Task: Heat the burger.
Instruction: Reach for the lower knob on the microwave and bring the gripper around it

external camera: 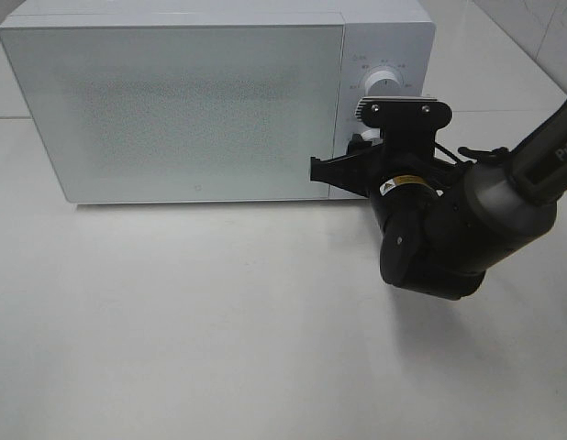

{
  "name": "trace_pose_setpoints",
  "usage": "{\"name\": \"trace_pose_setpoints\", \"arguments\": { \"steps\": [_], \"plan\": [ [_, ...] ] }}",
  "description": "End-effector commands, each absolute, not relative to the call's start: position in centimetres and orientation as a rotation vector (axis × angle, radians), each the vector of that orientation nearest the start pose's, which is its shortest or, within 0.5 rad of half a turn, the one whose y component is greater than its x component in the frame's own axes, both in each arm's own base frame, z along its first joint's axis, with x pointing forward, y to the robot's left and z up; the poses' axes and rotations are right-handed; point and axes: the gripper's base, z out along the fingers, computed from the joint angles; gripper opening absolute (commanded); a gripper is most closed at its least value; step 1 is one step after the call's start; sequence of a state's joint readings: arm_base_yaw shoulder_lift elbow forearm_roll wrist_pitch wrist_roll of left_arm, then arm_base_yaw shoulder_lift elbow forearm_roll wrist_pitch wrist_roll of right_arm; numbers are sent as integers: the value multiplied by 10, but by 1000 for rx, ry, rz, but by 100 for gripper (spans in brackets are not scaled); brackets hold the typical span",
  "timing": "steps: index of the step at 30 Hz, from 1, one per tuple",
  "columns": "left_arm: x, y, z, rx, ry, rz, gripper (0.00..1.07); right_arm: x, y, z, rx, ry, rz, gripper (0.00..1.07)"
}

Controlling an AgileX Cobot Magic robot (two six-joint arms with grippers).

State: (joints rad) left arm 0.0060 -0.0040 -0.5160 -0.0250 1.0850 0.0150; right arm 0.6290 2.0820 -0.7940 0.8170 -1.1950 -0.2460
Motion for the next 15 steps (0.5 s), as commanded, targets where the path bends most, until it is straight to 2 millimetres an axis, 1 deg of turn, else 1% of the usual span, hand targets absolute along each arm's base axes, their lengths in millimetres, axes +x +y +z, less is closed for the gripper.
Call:
{"name": "trace_pose_setpoints", "arguments": {
  "steps": [1,8,9,11,12,14,15],
  "plan": [
    [-11,-3,281,9,2019,-29,98,323,152,118,168,1661,-73,5],
    [-11,-3,281,9,2019,-29,98,323,153,118,278,1648,40,5],
    [-11,-3,281,9,2019,-29,98,323,153,117,327,1647,88,5],
    [-11,-3,281,9,2019,-29,98,323,153,117,356,1645,115,5],
    [-11,-3,281,9,2019,-29,98,323,154,116,408,1637,167,5],
    [-11,-3,281,9,2019,-29,98,323,154,117,432,1631,192,5],
    [-11,-3,281,9,2019,-29,98,323,155,117,482,1616,258,5]
  ]
}}
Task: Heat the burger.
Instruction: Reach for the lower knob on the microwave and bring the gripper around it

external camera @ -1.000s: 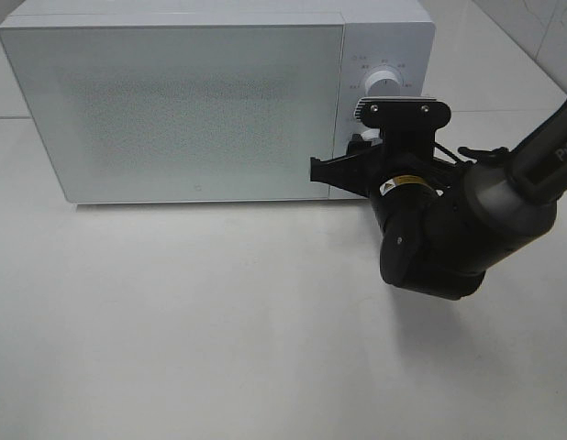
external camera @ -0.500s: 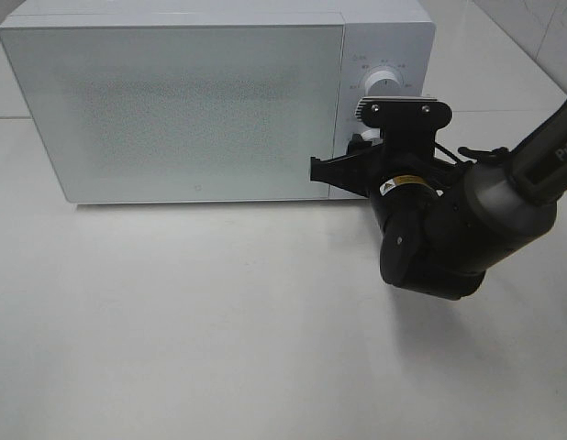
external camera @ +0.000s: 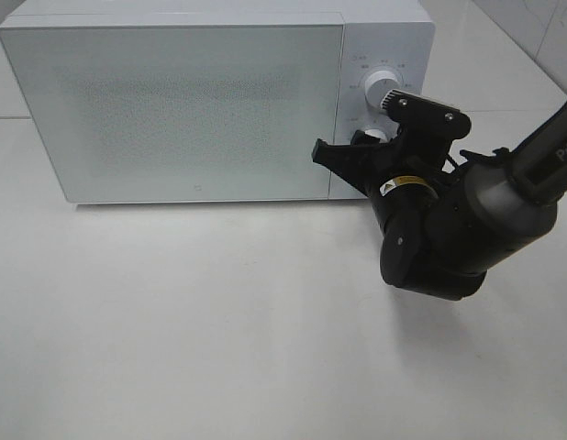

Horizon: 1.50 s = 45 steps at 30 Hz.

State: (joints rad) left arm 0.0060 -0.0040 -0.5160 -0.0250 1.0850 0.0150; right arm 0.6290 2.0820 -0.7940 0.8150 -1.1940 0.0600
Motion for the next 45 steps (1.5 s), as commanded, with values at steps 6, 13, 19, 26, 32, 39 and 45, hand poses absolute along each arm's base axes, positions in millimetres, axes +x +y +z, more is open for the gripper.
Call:
{"name": "trace_pose_setpoints", "arguments": {
  "steps": [6,13,19,26,32,39,45],
  "plan": [
    [-11,-3,281,9,2019,-29,98,323,155,117,617,1578,386,5],
    [-11,-3,281,9,2019,-29,98,324,159,118,710,1540,534,5],
    [-11,-3,281,9,2019,-29,98,324,161,119,727,1521,590,2],
    [-11,-3,281,9,2019,-29,98,324,160,125,693,1466,588,5],
    [-11,-3,281,9,2019,-29,98,324,159,131,723,1388,648,9],
    [-11,-3,281,9,2019,-29,98,324,158,134,778,1319,726,9],
    [-11,-3,281,9,2019,-29,98,323,157,138,848,1238,825,11]
  ]
}}
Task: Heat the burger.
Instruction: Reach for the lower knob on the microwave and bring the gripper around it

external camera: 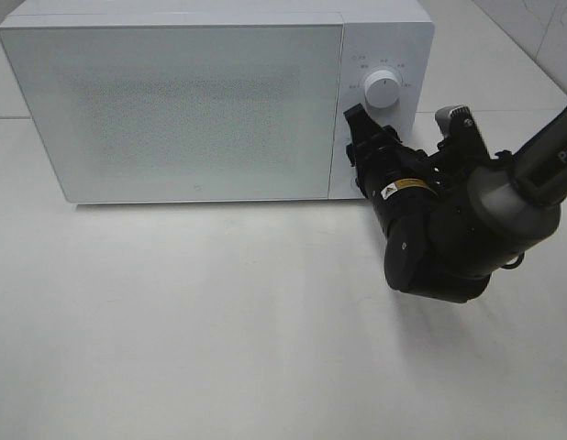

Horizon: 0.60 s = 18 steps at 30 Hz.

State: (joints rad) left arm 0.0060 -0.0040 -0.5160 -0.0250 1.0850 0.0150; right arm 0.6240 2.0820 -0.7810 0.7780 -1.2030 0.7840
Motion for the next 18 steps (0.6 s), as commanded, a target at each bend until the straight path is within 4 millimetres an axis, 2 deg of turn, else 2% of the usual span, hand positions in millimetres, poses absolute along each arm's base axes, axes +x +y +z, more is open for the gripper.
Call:
{"name": "trace_pose_setpoints", "arguments": {
  "steps": [1,18],
  "plan": [
    [-11,-3,281,9,2019,-29,98,323,156,138,865,1231,830,11],
    [-11,-3,281,9,2019,-29,98,322,149,136,1091,1098,969,12]
  ]
}}
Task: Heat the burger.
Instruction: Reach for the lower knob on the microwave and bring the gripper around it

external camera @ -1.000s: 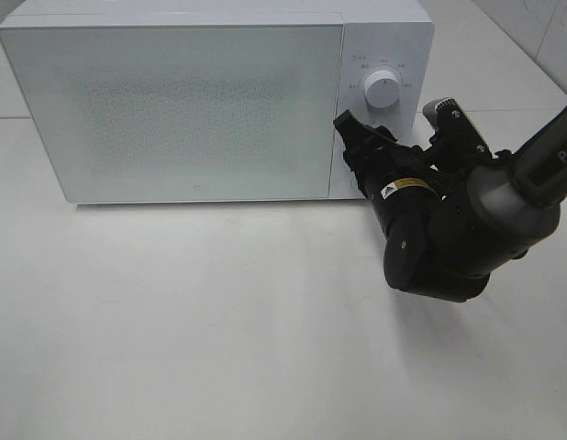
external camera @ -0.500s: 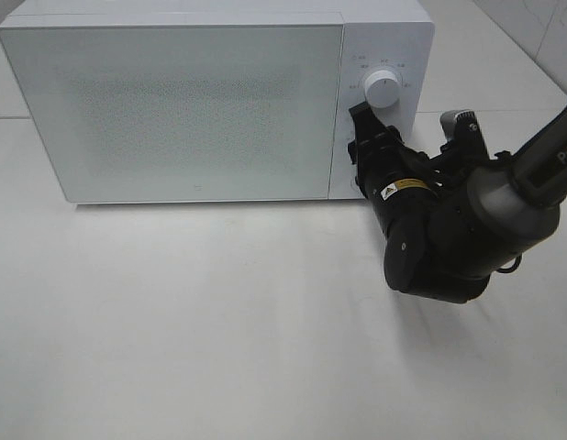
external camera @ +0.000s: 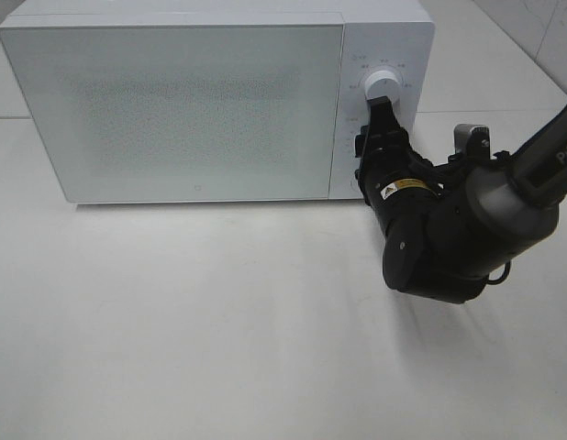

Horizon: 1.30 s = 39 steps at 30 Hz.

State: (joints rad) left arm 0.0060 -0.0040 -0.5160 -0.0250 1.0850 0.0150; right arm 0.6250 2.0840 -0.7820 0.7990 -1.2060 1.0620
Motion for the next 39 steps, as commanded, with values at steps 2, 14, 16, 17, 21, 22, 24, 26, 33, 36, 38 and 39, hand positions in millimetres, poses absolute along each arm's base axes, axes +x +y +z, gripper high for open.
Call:
{"name": "trace_pose_setpoints", "arguments": {
  "steps": [2,14,16,17,21,22,24,26,33,36,38,39],
  "plan": [
    [-11,-3,281,9,2019,-29,98,322,149,136,1118,1079,989,12],
    [-11,-3,281,9,2019,-29,98,322,145,134,1314,916,1168,12],
    [-11,-3,281,9,2019,-29,98,322,144,134,1339,892,1189,12],
    [-11,-3,281,9,2019,-29,98,321,144,134,1355,876,1200,12],
    [-11,-3,281,9,2019,-29,98,321,143,134,1400,828,1239,12],
    [-11,-3,281,9,2019,-29,98,321,143,134,1400,828,1239,12],
    [-11,-3,281,9,2019,-29,98,321,143,134,1396,833,1233,12],
    [-11,-3,281,9,2019,-29,98,321,143,134,1396,833,1233,12],
    [-11,-3,281,9,2019,-29,98,321,143,134,1397,832,1234,12],
    [-11,-3,281,9,2019,-29,98,321,143,134,1398,831,1236,12],
    [-11,-3,281,9,2019,-29,98,321,143,134,1405,823,1246,13],
    [-11,-3,281,9,2019,-29,98,321,143,134,1410,818,1252,13]
  ]
}}
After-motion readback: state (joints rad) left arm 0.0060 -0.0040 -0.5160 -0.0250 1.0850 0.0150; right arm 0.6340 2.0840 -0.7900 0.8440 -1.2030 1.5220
